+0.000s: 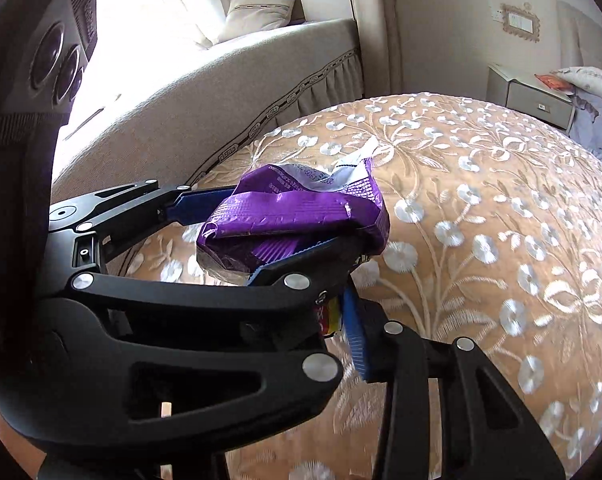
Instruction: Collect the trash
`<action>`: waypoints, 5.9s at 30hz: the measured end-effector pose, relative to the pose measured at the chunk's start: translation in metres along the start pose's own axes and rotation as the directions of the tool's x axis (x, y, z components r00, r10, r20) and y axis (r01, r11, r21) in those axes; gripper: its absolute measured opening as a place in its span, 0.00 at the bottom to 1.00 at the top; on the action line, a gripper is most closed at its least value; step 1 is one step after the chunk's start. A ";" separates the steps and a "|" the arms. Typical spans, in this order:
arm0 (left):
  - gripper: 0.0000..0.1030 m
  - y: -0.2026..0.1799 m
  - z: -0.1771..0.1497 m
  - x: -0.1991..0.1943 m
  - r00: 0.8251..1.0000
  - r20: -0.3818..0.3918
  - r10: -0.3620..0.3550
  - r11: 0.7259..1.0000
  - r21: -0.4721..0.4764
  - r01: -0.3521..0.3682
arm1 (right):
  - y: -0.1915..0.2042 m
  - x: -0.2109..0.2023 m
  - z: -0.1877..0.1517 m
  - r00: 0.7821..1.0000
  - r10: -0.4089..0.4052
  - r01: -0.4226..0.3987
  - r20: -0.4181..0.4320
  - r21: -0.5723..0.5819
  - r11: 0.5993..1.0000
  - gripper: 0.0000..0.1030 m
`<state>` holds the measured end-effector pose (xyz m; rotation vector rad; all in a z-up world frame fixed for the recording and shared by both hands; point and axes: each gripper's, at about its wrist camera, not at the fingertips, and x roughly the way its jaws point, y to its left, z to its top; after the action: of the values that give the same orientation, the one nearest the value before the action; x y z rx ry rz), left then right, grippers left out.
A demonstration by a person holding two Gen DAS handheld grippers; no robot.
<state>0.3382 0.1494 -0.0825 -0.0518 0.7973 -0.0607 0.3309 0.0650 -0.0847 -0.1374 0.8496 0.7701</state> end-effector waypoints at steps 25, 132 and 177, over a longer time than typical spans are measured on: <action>0.67 -0.341 -0.186 -0.137 0.960 0.103 -0.259 0.919 0.334 0.212 | -0.050 -0.278 -0.315 0.900 -0.383 0.318 0.207 0.290 0.903 0.39; 0.95 -0.183 -0.215 -0.300 0.835 0.548 0.044 0.996 0.041 -0.080 | 0.051 -0.350 -0.281 0.623 -0.634 0.516 0.457 0.369 0.773 0.96; 0.95 -0.161 -0.227 -0.324 0.813 0.581 0.039 0.998 0.017 -0.060 | 0.103 -0.333 -0.270 0.631 -0.618 0.560 0.468 0.277 0.781 0.96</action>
<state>-0.0560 0.0080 0.0019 -0.0142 0.1779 -0.0065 -0.0438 -0.1546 -0.0065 -0.0889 0.2536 0.1034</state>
